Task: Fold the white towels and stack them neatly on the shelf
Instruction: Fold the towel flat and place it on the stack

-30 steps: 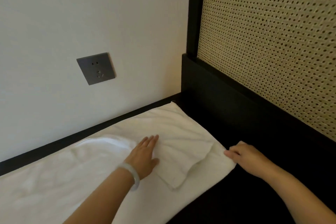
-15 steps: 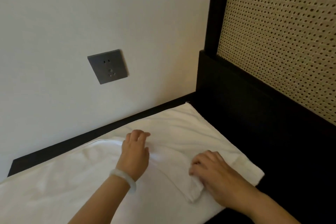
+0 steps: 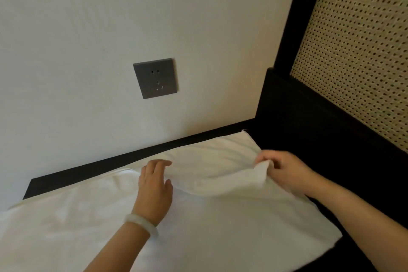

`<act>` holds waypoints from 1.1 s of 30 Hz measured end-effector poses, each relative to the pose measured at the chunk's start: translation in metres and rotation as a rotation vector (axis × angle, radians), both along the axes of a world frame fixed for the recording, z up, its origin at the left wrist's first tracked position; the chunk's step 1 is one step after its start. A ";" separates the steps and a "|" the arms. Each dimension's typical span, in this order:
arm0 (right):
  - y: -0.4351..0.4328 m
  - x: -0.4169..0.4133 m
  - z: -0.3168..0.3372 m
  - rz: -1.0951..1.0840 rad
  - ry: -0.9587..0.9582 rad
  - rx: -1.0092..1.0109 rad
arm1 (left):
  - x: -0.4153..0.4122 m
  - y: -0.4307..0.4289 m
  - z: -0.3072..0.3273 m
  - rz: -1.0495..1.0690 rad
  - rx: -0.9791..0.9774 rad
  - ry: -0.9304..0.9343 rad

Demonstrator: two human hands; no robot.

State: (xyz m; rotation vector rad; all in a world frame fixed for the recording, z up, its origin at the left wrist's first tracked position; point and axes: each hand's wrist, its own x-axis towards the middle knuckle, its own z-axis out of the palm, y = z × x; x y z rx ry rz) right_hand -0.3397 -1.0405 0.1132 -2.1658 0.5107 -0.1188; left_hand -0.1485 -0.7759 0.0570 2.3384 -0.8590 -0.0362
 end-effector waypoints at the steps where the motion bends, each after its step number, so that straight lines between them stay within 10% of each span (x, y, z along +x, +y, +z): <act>1: -0.014 0.010 0.002 -0.130 -0.021 0.099 | 0.003 -0.001 0.001 0.029 -0.005 0.009; 7: -0.061 0.046 -0.022 -0.199 0.407 0.183 | 0.022 -0.009 0.002 0.057 0.183 0.033; 18: -0.067 0.106 -0.031 -0.390 0.310 0.312 | 0.094 -0.039 0.008 -0.126 0.573 -0.007; 27: -0.092 0.120 0.016 -0.215 -0.059 0.602 | 0.122 -0.034 0.025 -0.285 0.440 0.311; 33: -0.094 0.146 -0.055 -0.464 0.126 0.237 | 0.126 -0.043 0.012 -0.127 0.367 0.268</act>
